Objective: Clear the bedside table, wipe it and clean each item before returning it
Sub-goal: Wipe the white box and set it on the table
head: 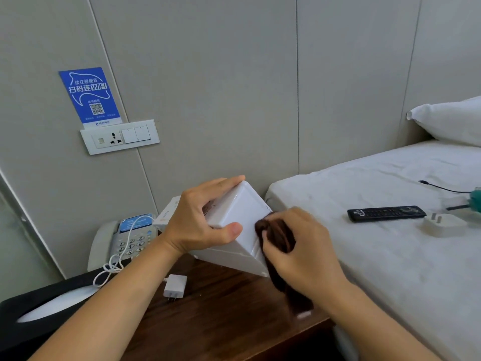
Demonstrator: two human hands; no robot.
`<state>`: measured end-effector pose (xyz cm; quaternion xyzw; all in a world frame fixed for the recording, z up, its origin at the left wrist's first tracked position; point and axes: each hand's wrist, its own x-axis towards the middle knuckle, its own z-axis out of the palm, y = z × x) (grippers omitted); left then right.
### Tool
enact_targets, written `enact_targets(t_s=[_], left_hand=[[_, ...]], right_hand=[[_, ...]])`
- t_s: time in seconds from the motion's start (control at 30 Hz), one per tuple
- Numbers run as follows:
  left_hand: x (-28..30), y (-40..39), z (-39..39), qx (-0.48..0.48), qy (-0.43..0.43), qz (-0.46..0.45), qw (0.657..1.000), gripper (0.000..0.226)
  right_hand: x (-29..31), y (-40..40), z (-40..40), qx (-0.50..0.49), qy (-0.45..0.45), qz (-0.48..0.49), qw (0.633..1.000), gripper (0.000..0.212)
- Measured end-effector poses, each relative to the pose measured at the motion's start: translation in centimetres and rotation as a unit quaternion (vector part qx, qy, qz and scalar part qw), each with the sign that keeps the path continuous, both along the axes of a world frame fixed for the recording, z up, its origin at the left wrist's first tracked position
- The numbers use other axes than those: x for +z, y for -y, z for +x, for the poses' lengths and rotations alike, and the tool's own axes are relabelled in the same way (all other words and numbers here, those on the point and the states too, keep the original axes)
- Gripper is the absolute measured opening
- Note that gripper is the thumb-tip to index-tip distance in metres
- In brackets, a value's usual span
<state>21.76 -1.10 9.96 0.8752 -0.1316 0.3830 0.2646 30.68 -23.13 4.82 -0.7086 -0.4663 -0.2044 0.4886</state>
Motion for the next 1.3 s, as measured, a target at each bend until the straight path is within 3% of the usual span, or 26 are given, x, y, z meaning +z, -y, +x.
enact_targets(t_s=[0.13, 0.3, 0.43, 0.57, 0.73, 0.93, 1.13, 1.3], left_hand=[[-0.2, -0.5, 0.0, 0.01, 0.001, -0.003, 1.0, 0.077], [-0.6, 0.0, 0.2, 0.003, -0.028, 0.033, 0.999, 0.077], [-0.9, 0.4, 0.5, 0.006, -0.021, 0.041, 0.999, 0.077], [-0.9, -0.5, 0.4, 0.009, -0.006, 0.031, 0.999, 0.077], [-0.4, -1.4, 0.0, 0.012, 0.005, 0.015, 1.0, 0.075], [-0.7, 0.1, 0.9, 0.009, -0.057, 0.064, 0.996, 0.079], [-2.5, 2.2, 1.5, -0.037, -0.082, 0.218, 0.972, 0.082], [-2.7, 2.8, 2.1, -0.04, -0.084, 0.215, 0.972, 0.079]], right_hand=[[-2.5, 1.7, -2.1, 0.074, 0.011, -0.067, 0.995, 0.018], [-1.9, 1.6, -0.3, 0.025, -0.065, 0.061, 0.996, 0.025], [-1.8, 0.4, -0.6, -0.011, -0.07, 0.029, 0.997, 0.022], [-3.0, 1.6, -1.6, 0.068, -0.054, -0.06, 0.994, 0.017], [-3.4, 2.2, 0.1, 0.0, -0.247, 0.116, 0.962, 0.026], [-3.2, 2.3, -0.1, 0.039, -0.265, 0.141, 0.953, 0.027], [-3.9, 2.9, 1.2, 0.027, -0.289, 0.152, 0.945, 0.021], [-4.7, 3.1, 1.7, 0.033, -0.307, 0.161, 0.938, 0.022]])
